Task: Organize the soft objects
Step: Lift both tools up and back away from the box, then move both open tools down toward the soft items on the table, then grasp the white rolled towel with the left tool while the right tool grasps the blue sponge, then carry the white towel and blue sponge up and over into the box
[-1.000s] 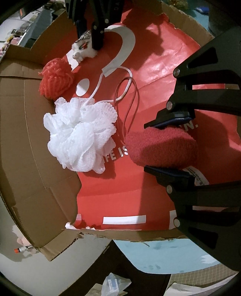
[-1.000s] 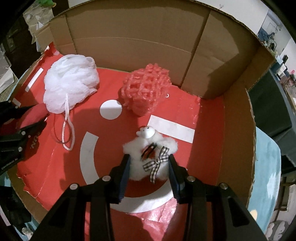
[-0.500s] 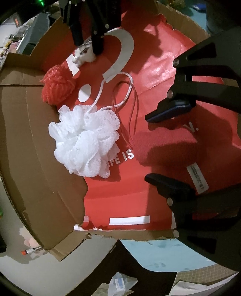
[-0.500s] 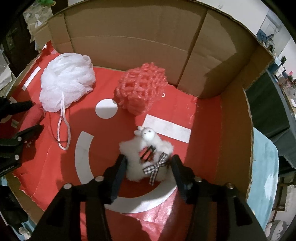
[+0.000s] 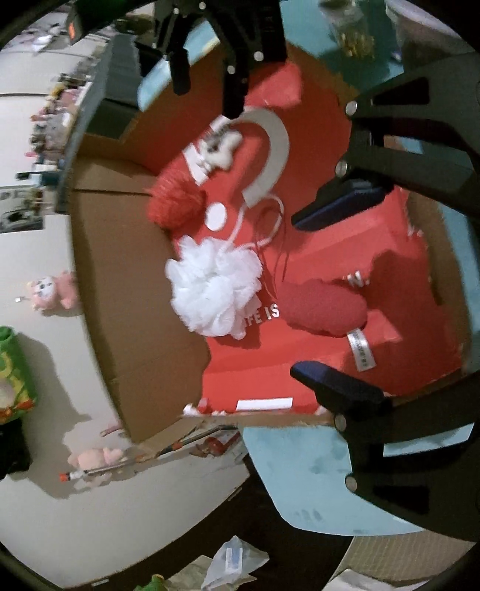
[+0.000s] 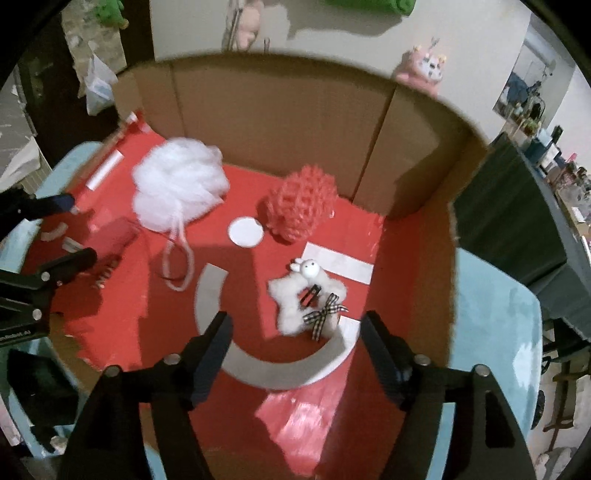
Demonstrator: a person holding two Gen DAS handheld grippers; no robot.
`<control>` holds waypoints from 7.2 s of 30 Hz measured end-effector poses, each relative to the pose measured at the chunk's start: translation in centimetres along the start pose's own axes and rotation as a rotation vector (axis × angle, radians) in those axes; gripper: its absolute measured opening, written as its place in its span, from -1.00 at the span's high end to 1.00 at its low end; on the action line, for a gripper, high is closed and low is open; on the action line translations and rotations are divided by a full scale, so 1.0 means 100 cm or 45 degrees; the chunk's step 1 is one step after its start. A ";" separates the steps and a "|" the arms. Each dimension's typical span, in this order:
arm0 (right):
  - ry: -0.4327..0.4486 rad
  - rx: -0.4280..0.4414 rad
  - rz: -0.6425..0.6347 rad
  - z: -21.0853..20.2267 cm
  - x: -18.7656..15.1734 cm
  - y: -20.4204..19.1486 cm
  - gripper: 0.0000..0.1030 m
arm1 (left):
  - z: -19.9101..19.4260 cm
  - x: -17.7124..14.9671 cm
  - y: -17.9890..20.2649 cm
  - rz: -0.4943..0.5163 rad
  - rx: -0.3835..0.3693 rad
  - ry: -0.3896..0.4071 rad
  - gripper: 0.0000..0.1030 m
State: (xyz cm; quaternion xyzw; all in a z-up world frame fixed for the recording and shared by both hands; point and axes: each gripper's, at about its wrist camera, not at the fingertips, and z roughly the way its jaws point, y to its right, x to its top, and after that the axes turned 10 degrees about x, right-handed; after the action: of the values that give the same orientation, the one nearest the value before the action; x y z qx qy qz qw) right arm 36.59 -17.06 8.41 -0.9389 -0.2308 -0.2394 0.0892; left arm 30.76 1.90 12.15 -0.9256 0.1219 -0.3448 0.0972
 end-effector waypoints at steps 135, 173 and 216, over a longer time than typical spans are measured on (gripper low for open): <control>0.460 0.065 0.201 -0.080 -0.260 -0.086 0.52 | -0.104 -0.229 0.001 -0.184 -0.070 0.129 0.65; 0.499 0.211 0.066 -0.098 -0.256 -0.118 0.52 | -0.126 -0.207 0.069 -0.083 -0.357 0.206 0.65; 0.402 0.067 0.048 -0.101 -0.198 -0.001 0.52 | -0.048 -0.149 -0.059 -0.098 -0.168 0.063 0.65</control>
State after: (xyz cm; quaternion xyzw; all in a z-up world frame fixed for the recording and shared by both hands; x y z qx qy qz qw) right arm 17.01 -27.54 7.52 -0.8910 -0.2025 -0.3763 0.1533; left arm 17.58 11.44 8.16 -0.9252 0.1111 -0.3624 0.0197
